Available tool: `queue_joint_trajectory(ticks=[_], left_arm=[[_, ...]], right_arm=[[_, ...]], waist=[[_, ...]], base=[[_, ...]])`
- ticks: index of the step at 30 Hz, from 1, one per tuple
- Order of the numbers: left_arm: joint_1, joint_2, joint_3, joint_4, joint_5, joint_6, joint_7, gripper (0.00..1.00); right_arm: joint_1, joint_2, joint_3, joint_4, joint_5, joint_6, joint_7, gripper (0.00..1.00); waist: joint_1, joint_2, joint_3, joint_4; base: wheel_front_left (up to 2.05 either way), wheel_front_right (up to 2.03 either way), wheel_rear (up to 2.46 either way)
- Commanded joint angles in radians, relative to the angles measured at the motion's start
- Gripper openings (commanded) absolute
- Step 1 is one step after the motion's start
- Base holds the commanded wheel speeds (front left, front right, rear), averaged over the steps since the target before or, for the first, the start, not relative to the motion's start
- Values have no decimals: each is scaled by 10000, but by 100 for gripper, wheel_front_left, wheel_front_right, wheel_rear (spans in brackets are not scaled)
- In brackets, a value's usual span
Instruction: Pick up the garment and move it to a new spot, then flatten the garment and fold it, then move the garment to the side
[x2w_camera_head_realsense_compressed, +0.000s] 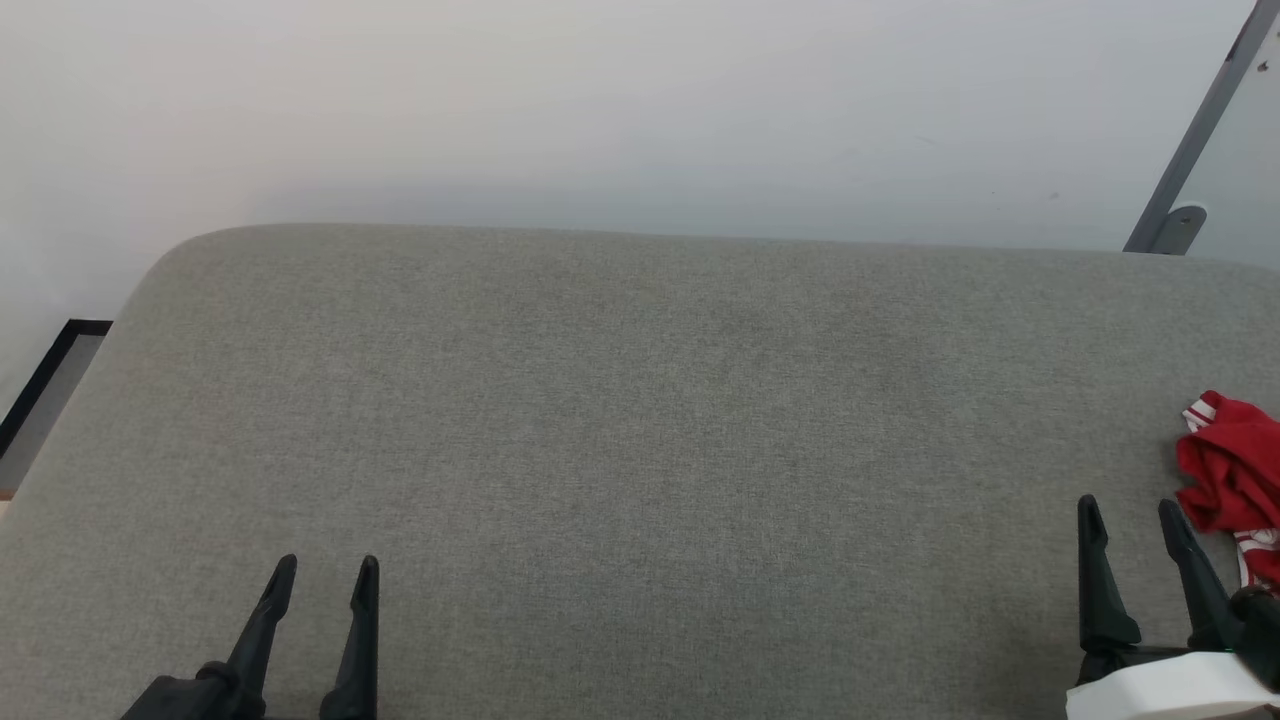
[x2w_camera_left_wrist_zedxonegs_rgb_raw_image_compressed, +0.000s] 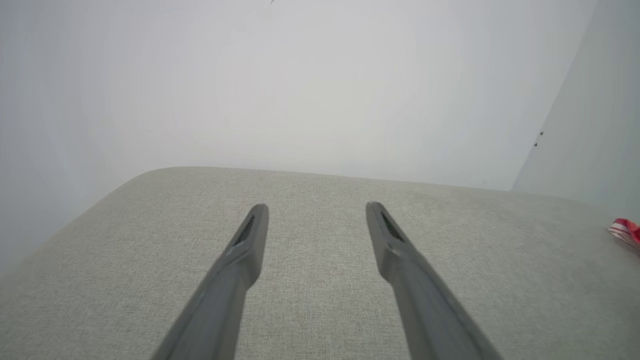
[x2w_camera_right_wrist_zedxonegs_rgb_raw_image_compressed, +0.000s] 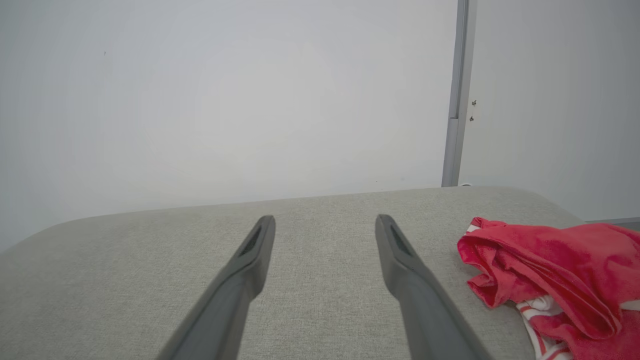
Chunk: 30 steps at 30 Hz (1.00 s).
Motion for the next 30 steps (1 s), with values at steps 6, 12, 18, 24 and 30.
queue_joint_trajectory(ticks=[6, 12, 18, 24, 30], left_arm=[[-131, 17, 13, -52, -36, -16, -50, 100], [-33, -22, -27, 9, -87, 0, 1, 0], [-33, -138, -53, 323, -716, 14, 150, 0], [-295, -173, 22, 510, -1845, 18, 403, 0], [-544, -220, 87, 706, -2872, 8, 633, 0]], right_arm=[[2, 73, 63, -28, 60, -4, -20, 100], [-35, 50, 82, 38, 84, 0, 0, 0], [-81, 120, 50, 384, 688, 0, 227, 0], [-224, 152, 77, 431, 1783, 0, 503, 0], [-356, 182, 111, 472, 2796, 0, 746, 0]], waist=[[0, -1, 38, 31], [0, -1, 41, 37], [0, -1, 51, 3], [0, -1, 64, -55], [0, -1, 77, -113]], base=[[0, 0, 0], [0, 0, 0], [0, 0, 0], [0, 0, 0], [0, 0, 0]])
